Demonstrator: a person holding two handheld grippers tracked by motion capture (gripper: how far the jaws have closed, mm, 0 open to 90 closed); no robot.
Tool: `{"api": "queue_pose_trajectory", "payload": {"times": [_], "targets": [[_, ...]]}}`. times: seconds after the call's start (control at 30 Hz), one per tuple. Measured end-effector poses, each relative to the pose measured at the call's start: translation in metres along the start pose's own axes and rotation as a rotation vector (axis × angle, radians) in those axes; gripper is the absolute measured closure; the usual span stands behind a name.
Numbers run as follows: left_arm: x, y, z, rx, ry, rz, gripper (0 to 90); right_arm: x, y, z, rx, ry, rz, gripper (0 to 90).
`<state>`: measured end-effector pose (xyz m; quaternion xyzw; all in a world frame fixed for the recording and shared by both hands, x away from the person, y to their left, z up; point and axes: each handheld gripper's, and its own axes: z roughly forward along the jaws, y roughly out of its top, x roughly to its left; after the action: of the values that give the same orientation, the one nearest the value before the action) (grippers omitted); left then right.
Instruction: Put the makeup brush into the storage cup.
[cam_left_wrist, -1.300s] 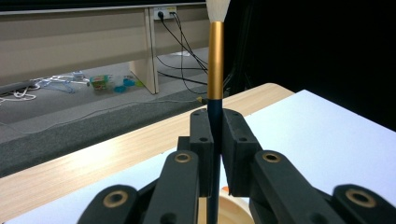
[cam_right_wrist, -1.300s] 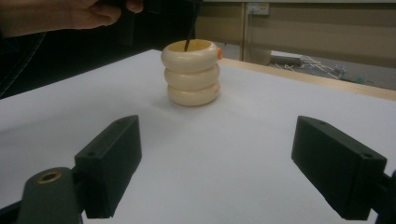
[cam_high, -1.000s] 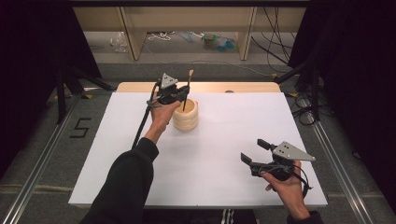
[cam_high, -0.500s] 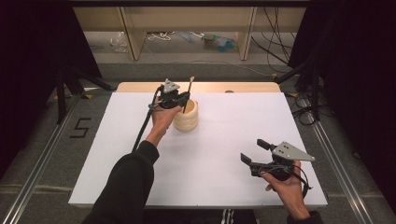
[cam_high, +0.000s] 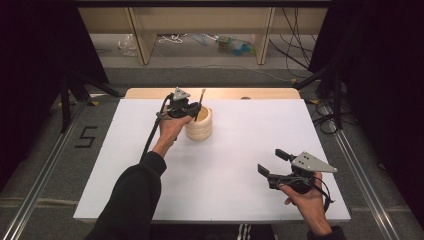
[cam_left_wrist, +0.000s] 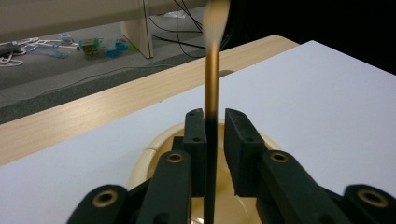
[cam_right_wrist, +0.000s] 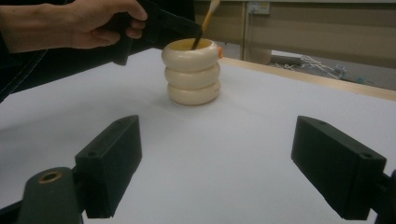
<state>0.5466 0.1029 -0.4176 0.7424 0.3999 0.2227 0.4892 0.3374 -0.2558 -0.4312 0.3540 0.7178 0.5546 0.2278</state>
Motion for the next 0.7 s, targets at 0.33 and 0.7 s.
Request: {"api": "queue_pose_trajectory", "payload": {"times": [0.33,0.7], "targets": [[0.002,0.007,-0.016,-0.034,-0.034,-0.009,55.0,0.000,0.000,0.000,-0.001,-0.003,0.000,17.0],[0.000,0.004,-0.042,-0.071,-0.087,-0.048,26.8,-0.001,0.000,0.000,0.004,-0.004,0.006,17.0]]}}
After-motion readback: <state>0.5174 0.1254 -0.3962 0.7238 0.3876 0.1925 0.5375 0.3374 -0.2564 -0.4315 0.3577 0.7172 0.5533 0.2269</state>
